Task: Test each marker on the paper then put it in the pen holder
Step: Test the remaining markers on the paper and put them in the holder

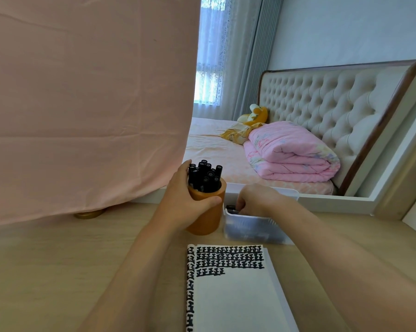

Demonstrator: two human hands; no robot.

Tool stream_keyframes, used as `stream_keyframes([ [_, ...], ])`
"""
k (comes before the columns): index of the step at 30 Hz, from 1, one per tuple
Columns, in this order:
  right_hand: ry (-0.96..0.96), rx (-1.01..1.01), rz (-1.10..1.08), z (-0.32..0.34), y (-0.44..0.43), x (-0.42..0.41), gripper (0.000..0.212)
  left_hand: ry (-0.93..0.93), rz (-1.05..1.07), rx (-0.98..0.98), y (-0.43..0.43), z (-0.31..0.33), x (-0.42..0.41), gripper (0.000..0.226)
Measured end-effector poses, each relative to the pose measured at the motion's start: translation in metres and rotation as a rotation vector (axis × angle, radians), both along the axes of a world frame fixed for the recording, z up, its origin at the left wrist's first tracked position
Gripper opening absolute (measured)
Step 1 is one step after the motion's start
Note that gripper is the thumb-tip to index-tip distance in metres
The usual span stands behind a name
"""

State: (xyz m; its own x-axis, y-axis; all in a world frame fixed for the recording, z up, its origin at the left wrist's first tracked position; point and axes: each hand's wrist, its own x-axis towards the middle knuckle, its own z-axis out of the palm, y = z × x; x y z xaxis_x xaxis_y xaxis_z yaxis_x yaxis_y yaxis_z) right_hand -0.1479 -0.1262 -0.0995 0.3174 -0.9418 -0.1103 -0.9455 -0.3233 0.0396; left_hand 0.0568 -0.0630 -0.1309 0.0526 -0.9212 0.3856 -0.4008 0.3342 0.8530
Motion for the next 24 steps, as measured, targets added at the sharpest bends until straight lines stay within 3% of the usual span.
stream_keyframes([
  [6, -0.198, -0.132, 0.067, 0.019, 0.019, -0.017, 0.015, -0.039, 0.024, 0.012, 0.0, 0.003, -0.001, 0.111],
  [13, -0.496, -0.395, 0.146, 0.037, 0.075, -0.033, 0.016, -0.292, 0.161, -0.112, 0.015, 0.025, -0.006, 0.107],
  [18, -0.727, -0.331, 0.1, 0.037, 0.116, -0.041, 0.02, -0.325, 0.233, -0.291, 0.036, 0.038, -0.021, 0.067],
  [24, -0.939, -0.174, 0.103, 0.016, 0.147, -0.043, 0.024, -0.539, 0.049, -0.398, 0.068, 0.03, -0.033, 0.034],
])
